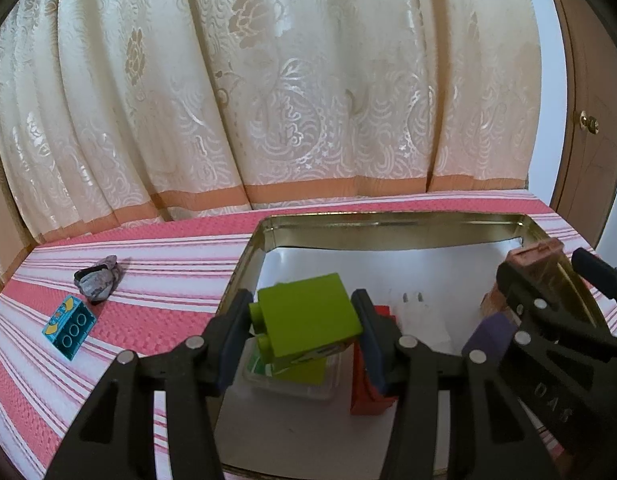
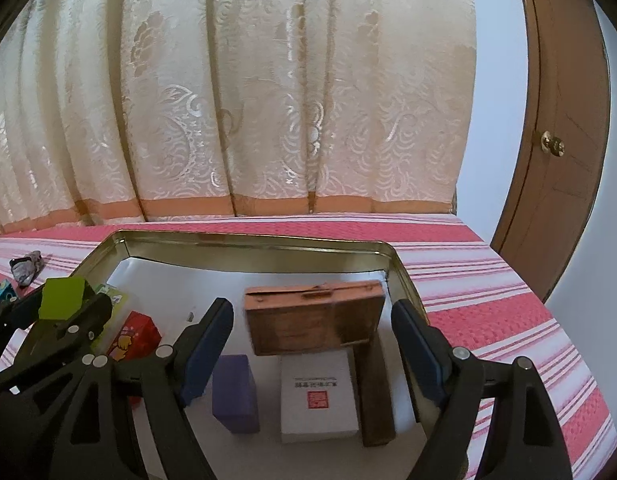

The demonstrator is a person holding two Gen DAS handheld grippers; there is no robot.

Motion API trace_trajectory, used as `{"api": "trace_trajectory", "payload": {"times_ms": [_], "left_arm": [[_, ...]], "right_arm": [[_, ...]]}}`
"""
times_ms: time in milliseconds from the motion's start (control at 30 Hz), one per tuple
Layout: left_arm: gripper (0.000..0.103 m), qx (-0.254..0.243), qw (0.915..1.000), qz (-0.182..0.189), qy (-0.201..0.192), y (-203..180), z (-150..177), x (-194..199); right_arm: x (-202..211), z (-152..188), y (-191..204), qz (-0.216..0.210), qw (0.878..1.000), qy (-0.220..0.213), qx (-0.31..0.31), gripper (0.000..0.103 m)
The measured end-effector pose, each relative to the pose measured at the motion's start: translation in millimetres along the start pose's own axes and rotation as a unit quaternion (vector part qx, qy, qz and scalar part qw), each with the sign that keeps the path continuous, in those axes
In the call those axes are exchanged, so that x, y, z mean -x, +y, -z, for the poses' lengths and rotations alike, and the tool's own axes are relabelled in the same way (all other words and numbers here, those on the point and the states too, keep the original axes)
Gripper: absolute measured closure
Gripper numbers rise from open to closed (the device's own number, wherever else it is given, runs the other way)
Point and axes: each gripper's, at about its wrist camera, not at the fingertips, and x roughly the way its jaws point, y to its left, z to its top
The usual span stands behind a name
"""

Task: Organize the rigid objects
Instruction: 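Lower the card bundle with the right gripper while the left gripper lowers the green block into the tray, then open both grippers and release the bundle and green block in the tray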

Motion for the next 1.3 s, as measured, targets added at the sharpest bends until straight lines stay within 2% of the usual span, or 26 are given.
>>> {"api": "trace_trajectory", "payload": {"times_ms": [100,167,300,333,400,500,733,933,1167,1300], "left_arm": [[0.051,-0.005,0.9999,0.007,0.010,-2,0,-3],[0.040,0.001,0.9999,0.000,0.011,-1,1,-3],[0.003,0.024,0.9996,0.011,0.000,8,2,1],[0.001,0.027,0.9995,0.013,-0.010,9,3,5],[0.001,0.027,0.9989,0.016,-0.034,9,4,14],[0.001,0.017,0.9985,0.019,-0.048,6,5,19],[0.000,0.035,0.9981,0.023,-0.046,15,5,20],[0.001,0.045,0.9976,0.025,-0.046,21,8,23],[0.001,0.029,0.9958,-0.015,-0.086,26,10,35],[0.000,0.032,0.9945,-0.016,-0.098,31,12,40]], "right_arm": [[0,0,2,-0.011,1.000,-0.001,0.003,0.019],[1,0,0,-0.010,1.000,-0.004,-0.002,0.019],[10,1,-12,-0.008,0.999,-0.029,-0.042,0.019],[14,1,-17,-0.007,0.998,-0.042,-0.056,0.018],[19,0,-24,0.000,0.995,-0.061,-0.075,0.012],[22,0,-32,0.006,0.993,-0.073,-0.096,0.011],[18,1,-35,-0.007,0.992,-0.063,-0.111,0.011],[26,4,-36,-0.016,0.990,-0.086,-0.112,0.011],[40,8,-33,-0.013,0.987,-0.122,-0.108,0.011],[46,9,-26,-0.004,0.986,-0.135,-0.095,0.011]]}}
